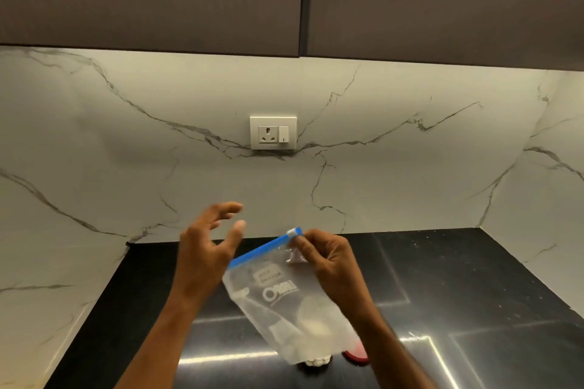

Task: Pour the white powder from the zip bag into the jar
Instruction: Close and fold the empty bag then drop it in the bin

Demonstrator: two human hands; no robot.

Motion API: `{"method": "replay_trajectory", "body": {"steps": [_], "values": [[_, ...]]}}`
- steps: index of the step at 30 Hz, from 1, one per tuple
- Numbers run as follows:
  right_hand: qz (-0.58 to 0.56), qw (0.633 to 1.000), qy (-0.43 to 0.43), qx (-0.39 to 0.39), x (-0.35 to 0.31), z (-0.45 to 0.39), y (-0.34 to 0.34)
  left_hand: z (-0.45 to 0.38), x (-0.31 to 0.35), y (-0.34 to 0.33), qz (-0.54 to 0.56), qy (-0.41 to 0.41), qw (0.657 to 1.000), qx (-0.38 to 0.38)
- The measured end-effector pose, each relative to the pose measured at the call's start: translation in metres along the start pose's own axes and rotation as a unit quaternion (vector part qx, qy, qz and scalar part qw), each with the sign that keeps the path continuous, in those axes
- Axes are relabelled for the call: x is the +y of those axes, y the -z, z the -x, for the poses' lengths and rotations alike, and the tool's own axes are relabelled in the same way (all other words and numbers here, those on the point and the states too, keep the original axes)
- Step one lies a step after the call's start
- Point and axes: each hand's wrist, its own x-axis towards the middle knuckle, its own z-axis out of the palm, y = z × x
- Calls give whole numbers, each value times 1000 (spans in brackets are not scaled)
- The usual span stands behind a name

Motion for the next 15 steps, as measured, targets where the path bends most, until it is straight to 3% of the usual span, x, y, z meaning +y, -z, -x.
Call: {"method": "replay_trajectory", "body": {"steps": [2,4,15], "values": [[26,999,25,-21,1,2,-9,-5,23,-12,27,3,989,-145],[21,998,34,-38,1,4,-14,-5,34,-26,40,-7,976,-215],[16,999,23,43,5,16,-8,-3,26,-43,76,-27,976,-201]]}}
